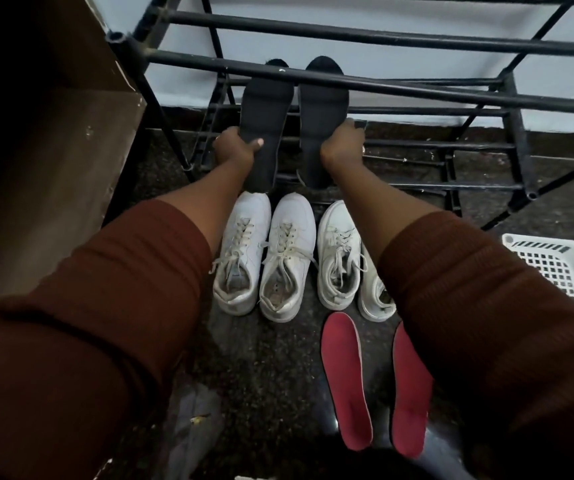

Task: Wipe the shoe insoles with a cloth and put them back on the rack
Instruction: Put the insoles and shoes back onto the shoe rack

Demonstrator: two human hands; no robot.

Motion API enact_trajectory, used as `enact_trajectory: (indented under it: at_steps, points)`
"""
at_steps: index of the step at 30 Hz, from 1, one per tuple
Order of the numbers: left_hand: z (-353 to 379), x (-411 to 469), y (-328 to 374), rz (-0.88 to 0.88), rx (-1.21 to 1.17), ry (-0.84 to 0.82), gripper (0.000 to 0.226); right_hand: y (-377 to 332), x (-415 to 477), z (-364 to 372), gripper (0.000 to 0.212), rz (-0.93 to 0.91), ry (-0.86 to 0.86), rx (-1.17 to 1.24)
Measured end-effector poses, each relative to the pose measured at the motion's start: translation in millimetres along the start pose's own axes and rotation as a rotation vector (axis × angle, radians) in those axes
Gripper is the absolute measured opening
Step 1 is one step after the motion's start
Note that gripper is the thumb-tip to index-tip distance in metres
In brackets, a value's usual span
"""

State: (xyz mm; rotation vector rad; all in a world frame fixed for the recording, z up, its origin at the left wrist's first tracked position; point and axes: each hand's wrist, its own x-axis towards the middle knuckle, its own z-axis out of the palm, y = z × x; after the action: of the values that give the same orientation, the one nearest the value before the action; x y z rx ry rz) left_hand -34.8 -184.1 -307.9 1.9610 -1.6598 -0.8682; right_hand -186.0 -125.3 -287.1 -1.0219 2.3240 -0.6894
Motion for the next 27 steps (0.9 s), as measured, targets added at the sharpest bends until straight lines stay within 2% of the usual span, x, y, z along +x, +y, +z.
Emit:
enact_trajectory:
  at_steps: [3,6,10,12,14,19,21,24,27]
  points:
    - [-1.4,-12.3,-1.1,-0.006,0.017,0.074,0.037,6.1,-15.8,-4.6,0.039,0.018,0.043,0.041]
    - [3.9,-46.1,-2.5,0.031,-0.093,0.201,0.034,27.6,-41.7,-18.4,0.036,-0.046,0.133,0.064]
    - [23.6,-107.8,-15.8,0.188,-0.126,0.331,0.033,81.1,-88.4,-28.5,0.041,-0.087,0.162,0.067]
    - [37.3,-142.2,-23.5,0.150,-0.162,0.364,0.033,114.9,-114.0,-27.4,0.040,-0.071,0.152,0.081]
    - [55.6,-183.8,-31.9,0.067,-0.166,0.308,0.033,151.1,-139.4,-25.6,0.039,-0.006,0.151,0.098]
    - [106.0,-283.3,-69.5,0.059,-0.146,0.100,0.031,230.4,-198.7,-19.6,0.031,0.233,0.098,0.087]
    - [124.9,-305.6,-87.6,0.009,-0.112,0.055,0.031,255.5,-215.1,-16.2,0.034,0.306,0.060,0.057]
    - [145.3,-328.4,-106.2,-0.164,-0.017,-0.110,0.038,287.9,-233.6,-6.7,0.043,0.445,0.005,-0.003]
    - [161.0,-346.3,-116.1,-0.447,0.068,-0.268,0.056,313.6,-248.1,5.3,0.043,0.596,-0.037,-0.065]
